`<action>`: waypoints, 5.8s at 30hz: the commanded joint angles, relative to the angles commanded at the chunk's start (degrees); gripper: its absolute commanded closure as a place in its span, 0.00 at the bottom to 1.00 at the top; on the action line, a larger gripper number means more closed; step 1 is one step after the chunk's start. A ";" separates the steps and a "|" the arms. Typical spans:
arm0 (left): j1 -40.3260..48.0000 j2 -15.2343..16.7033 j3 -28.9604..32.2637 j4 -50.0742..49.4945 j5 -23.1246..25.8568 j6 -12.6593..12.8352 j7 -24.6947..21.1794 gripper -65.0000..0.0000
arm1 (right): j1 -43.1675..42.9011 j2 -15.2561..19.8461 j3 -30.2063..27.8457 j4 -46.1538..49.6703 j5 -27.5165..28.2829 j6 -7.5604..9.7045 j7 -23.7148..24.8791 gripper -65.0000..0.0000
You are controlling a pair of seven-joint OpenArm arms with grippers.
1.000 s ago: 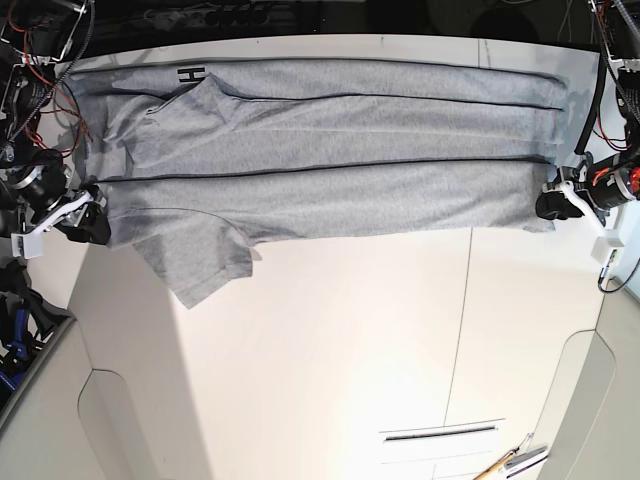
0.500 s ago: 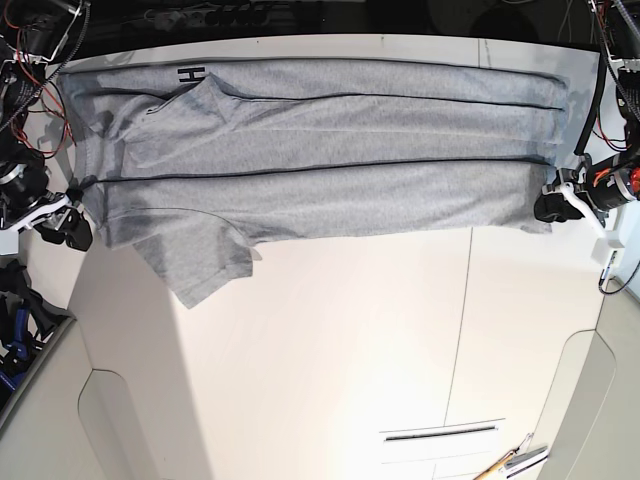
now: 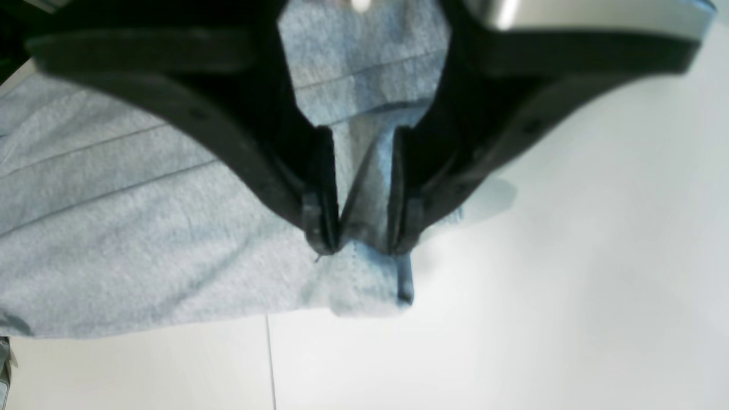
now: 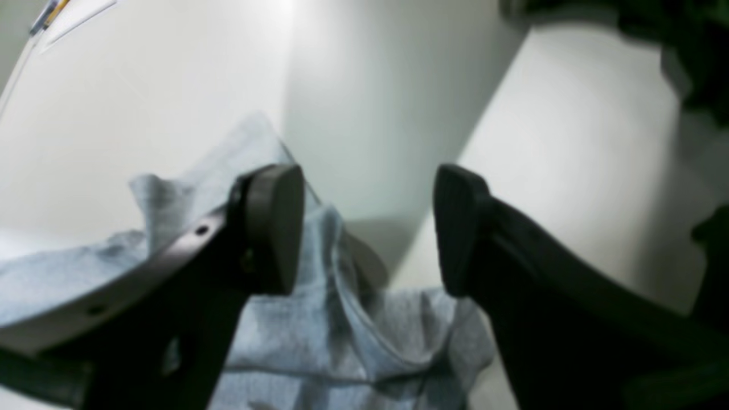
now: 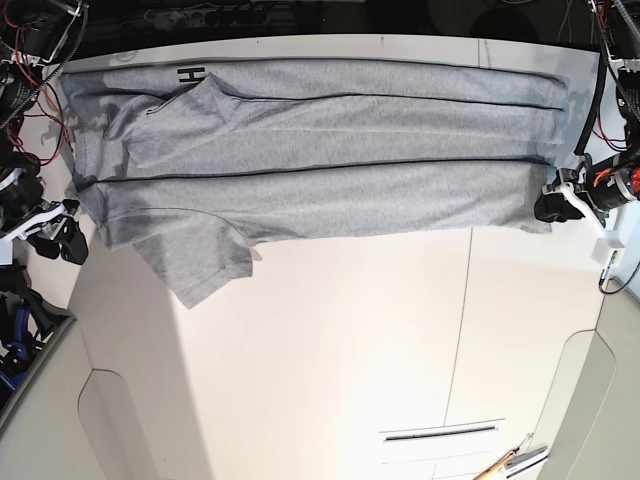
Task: Fold the T-shirt properly
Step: 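Open the right gripper and lift it off the shirt, then grasp the loose sleeve with the right gripper and tuck it onto the shirt, then release the hem end with the left gripper and move it along the strip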
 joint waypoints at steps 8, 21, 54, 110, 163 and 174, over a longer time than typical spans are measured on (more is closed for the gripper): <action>0.00 0.00 0.00 0.00 0.00 0.00 0.00 0.71 | 0.39 -0.02 0.00 1.16 -0.26 0.00 0.20 0.45; 0.00 0.00 0.00 0.00 0.00 0.00 0.02 0.69 | 4.76 -0.04 -0.07 0.24 -2.38 -0.04 0.33 0.45; 0.00 0.00 0.00 0.00 -2.16 0.00 0.22 0.62 | 17.90 -7.21 -18.58 -28.15 -11.91 0.04 6.56 0.45; 0.02 -0.46 -0.04 0.04 -3.58 0.00 1.31 0.62 | -18.18 -11.63 -8.98 20.09 0.85 0.07 -6.99 1.00; 11.93 2.91 -21.09 -0.02 -15.78 0.00 7.74 0.43 | -20.15 -11.58 1.86 14.78 5.92 0.07 -10.56 1.00; 17.62 2.93 -21.18 -0.07 -15.82 0.00 6.67 0.39 | -20.17 -11.58 1.86 14.73 6.47 0.04 -10.82 1.00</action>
